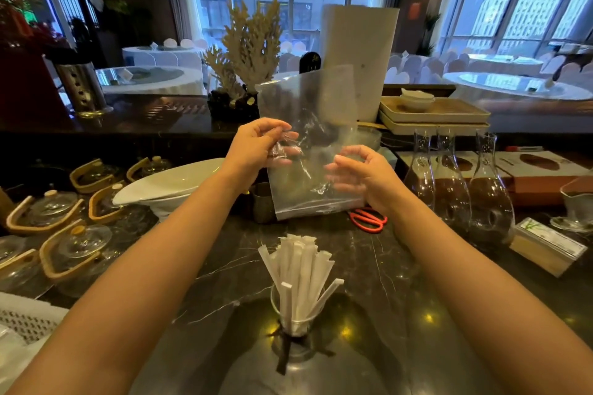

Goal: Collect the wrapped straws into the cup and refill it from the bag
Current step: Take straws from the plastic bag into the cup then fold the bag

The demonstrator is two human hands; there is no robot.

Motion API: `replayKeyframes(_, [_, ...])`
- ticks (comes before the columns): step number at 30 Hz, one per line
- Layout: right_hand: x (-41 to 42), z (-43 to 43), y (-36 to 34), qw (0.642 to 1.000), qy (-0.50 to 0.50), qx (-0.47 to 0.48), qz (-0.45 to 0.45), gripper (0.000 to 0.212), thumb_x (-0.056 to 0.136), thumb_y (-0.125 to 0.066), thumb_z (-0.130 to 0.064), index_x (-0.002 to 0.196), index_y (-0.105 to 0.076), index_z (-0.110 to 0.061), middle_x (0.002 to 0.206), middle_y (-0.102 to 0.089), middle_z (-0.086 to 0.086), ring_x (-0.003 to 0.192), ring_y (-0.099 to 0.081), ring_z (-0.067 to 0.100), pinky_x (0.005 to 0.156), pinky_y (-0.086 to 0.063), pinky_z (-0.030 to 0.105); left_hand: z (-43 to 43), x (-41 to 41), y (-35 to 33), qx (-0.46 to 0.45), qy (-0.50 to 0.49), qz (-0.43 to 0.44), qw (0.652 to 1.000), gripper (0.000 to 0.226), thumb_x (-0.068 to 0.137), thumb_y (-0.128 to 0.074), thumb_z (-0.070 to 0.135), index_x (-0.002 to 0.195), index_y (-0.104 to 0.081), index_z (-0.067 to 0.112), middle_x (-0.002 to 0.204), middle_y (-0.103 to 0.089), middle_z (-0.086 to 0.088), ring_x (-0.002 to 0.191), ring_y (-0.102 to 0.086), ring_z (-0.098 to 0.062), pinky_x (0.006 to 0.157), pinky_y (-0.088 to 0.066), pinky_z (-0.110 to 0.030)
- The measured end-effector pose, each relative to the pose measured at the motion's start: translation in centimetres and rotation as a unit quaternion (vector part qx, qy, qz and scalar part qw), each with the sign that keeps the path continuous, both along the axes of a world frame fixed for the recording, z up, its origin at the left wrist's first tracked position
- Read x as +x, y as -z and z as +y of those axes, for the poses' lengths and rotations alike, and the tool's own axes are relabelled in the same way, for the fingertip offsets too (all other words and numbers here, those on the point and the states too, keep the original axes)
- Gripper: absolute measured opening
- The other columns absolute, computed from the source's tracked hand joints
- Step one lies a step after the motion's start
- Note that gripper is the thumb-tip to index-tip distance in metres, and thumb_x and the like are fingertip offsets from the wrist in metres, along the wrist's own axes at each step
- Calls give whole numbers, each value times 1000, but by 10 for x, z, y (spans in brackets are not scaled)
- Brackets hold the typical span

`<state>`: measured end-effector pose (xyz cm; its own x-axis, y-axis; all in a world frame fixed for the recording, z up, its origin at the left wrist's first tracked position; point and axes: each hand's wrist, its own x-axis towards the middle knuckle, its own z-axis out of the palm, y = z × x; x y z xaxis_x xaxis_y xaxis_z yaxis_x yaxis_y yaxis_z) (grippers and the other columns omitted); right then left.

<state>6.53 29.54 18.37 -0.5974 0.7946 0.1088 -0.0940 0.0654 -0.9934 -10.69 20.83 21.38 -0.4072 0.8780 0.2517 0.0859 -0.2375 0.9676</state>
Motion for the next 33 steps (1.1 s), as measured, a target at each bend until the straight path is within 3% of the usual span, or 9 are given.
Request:
replayKeyframes(6, [-6, -6, 10, 957, -41, -247, 144, 9, 91, -49, -19, 99, -53, -14, 100, -64, 11, 95, -61, 23, 92, -46, 39, 12, 1, -3, 47, -92, -146, 984, 25, 97, -37, 7, 79, -53, 15, 84, -63, -3, 57, -68, -8, 46, -55, -17])
replayKeyframes(9, [-20, -15, 12, 952, -49, -266, 144, 13, 92, -50, -19, 102, -53, -14, 100, -64, 9, 94, -61, 21, 97, -41, 40, 18, 6, 6, 47, -143, -187, 971, 26, 95, -38, 4, 77, -52, 16, 82, -61, -4, 71, -62, -15, 47, -55, -18])
replayKeyframes(12, [-34, -18, 13, 958, -10, -256, 128, 3, 91, -52, -12, 90, -54, -14, 91, -63, 6, 84, -62, 17, 86, -48, 36, 21, 7, 17, 41, -163, -223, 960, 21, 94, -39, 4, 80, -52, 12, 82, -59, -5, 72, -60, -14, 50, -55, -19])
replayKeyframes(16, [-37, -9, 18, 971, 58, -214, 90, 11, 92, -48, -2, 86, -53, -10, 76, -61, 6, 71, -62, 15, 85, -49, 34, 18, -7, 30, 24, -149, -238, 960, 14, 91, -46, 3, 104, -49, 6, 89, -62, -11, 70, -63, -15, 57, -55, -21])
replayKeyframes(19, [-35, 3, 20, 990, 77, -120, 11, 12, 91, -50, 0, 89, -56, -10, 76, -60, 6, 66, -61, 14, 70, -50, 28, 16, -31, 39, 19, -165, -218, 962, 42, 81, -57, -4, 119, -41, 6, 100, -59, -17, 69, -66, -16, 56, -55, -23])
replayKeyframes(23, [-36, 22, 22, 995, 52, -24, -84, 36, 88, -53, 1, 124, -52, -3, 80, -59, 4, 67, -58, 13, 61, -52, 24, 15, -63, 50, -30, -165, -190, 967, 71, 79, -62, -2, 136, -26, 20, 119, -48, -18, 97, -62, -31, 63, -54, -31])
replayKeyframes(25, [-37, 31, 25, 994, 44, -5, -102, 50, 87, -54, 3, 134, -44, -10, 80, -58, 4, 67, -55, 12, 54, -51, 20, 15, -74, 58, -56, -132, -166, 976, 68, 79, -61, -1, 135, -30, 22, 118, -51, -17, 84, -62, -24, 55, -51, -26])
replayKeyframes(29, [-42, 51, 42, 988, 49, 17, -147, 72, 86, -56, 3, 147, -22, -16, 74, -58, 8, 63, -54, 13, 44, -46, 14, 18, -86, 82, -146, -61, -103, 982, 40, 82, -56, -5, 115, -52, 16, 107, -55, -13, 73, -56, -15, 62, -45, -25])
replayKeyframes(33, [-43, 72, 80, 974, 66, 70, -203, 88, 84, -59, 4, 150, -5, -20, 76, -57, 19, 58, -53, 13, 52, -48, 13, 23, -86, 118, -264, -15, 23, 964, 56, 78, -53, -19, 130, -47, 2, 83, -52, -5, 68, -52, -13, 43, -42, -12])
